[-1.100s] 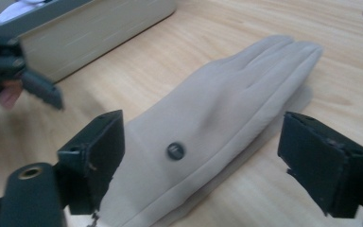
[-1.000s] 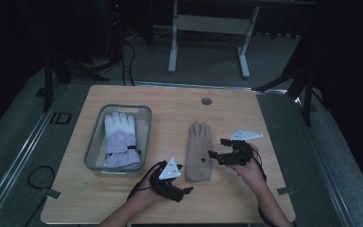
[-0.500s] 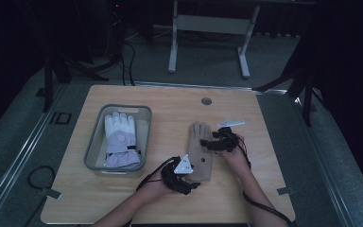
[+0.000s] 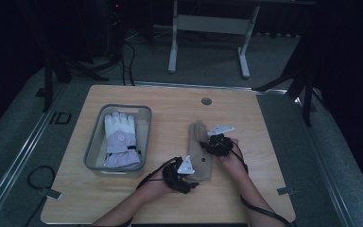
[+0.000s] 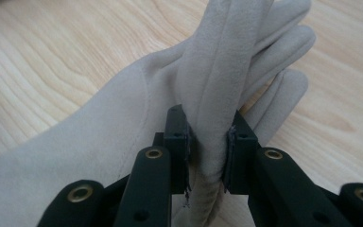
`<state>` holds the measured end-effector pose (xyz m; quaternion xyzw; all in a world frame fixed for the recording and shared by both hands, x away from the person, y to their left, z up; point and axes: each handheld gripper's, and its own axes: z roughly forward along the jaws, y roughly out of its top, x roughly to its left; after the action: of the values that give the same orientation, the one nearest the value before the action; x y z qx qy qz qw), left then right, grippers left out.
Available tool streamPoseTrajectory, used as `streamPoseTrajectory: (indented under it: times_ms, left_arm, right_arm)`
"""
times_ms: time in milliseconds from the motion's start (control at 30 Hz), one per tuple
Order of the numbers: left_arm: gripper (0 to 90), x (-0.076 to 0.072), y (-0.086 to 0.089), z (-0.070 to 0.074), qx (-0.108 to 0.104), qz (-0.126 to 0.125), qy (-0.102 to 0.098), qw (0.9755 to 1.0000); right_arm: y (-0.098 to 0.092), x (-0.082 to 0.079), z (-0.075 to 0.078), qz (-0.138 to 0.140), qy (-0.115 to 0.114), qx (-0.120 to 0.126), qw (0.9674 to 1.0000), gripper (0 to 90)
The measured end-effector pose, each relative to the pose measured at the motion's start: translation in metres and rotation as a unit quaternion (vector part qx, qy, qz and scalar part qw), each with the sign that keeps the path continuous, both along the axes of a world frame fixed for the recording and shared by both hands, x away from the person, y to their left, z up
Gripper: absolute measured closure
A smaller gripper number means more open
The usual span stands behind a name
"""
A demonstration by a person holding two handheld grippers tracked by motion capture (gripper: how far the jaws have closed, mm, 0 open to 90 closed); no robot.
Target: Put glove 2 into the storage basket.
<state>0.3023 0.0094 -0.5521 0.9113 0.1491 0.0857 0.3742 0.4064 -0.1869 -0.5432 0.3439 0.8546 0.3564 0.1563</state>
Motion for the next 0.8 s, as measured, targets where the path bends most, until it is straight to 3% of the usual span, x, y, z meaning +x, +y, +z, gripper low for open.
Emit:
streamPoseTrajectory:
  times_ms: [67, 233, 367, 400, 500, 800]
  left_arm:
    - [38.2, 0.0, -0.002, 0.0, 0.004, 0.004, -0.005, 1.0]
    - [46.1, 0.001, -0.006, 0.0, 0.02, 0.01, -0.021, 0.9995]
    - [59.2, 0.001, -0.009, 0.001, 0.037, 0.016, -0.042, 0.9983]
    - [66.8, 0.001, -0.01, 0.002, 0.044, 0.019, -0.05, 0.9976]
    - [79.4, 0.004, -0.01, 0.004, 0.044, 0.027, -0.049, 0.9975]
    - [82.3, -0.001, -0.008, 0.017, 0.042, 0.033, -0.055, 0.997]
  right_arm:
    - [-0.003, 0.001, -0.001, -0.006, 0.008, 0.016, 0.9998, 75.9]
    - [-0.002, 0.001, 0.0, -0.01, 0.011, 0.012, 0.9998, 75.9]
    - [0.0, 0.001, 0.001, -0.012, 0.01, 0.005, 0.9999, 76.0]
    - [0.0, 0.001, 0.001, -0.013, 0.011, 0.005, 0.9998, 76.0]
    - [0.001, 0.0, 0.001, -0.017, 0.013, 0.01, 0.9997, 76.5]
    - [0.003, -0.002, 0.018, -0.015, 0.003, 0.03, 0.9994, 77.1]
